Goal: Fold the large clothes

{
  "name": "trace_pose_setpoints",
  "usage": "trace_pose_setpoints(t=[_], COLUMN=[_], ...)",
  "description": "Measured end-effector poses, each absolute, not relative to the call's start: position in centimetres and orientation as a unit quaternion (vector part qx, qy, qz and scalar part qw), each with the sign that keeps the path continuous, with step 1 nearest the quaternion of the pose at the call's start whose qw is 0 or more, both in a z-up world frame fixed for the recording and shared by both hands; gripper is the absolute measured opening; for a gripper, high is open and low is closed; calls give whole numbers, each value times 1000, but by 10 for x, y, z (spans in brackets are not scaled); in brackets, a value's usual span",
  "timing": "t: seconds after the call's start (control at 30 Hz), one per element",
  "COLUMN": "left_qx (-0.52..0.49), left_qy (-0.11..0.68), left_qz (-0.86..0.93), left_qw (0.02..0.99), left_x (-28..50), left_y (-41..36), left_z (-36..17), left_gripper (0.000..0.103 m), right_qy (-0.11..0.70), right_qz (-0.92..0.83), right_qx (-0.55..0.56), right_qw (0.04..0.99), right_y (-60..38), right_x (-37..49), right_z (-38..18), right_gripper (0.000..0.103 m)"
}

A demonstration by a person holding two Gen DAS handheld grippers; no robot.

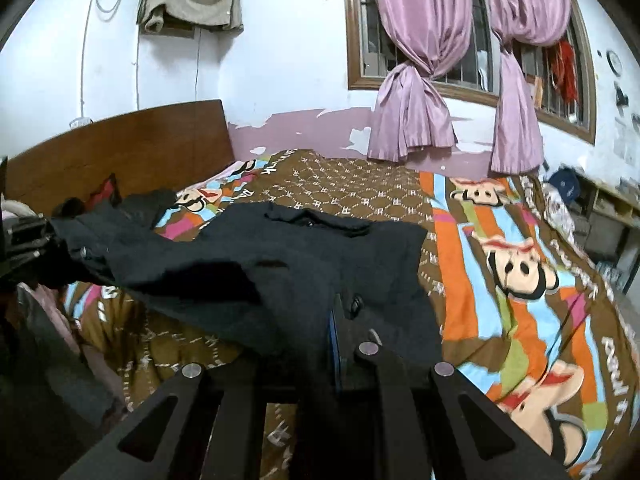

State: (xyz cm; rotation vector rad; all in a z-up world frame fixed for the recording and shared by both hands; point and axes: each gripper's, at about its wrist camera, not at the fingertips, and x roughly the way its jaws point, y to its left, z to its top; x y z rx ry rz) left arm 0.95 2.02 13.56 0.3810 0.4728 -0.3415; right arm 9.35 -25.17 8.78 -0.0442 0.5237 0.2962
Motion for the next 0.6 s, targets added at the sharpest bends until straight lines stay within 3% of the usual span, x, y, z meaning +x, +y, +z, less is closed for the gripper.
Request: trace_pose_setpoints(t=[0.2, 0.6], left_qx=[198, 325], left_qy=[228, 197], left_qz=[-174, -139], left_qw=[937, 915], left_x=[48, 196], left_y=[22, 16], left_z=[141, 152], left_gripper=[6, 6], right_qy=[252, 298], right_qz=[143, 114], right_qx=[-55, -98], right_qw=[956, 943], right_y=[-246, -236], right_x=[151, 320], right_z=[106, 124], right_gripper=[9, 9])
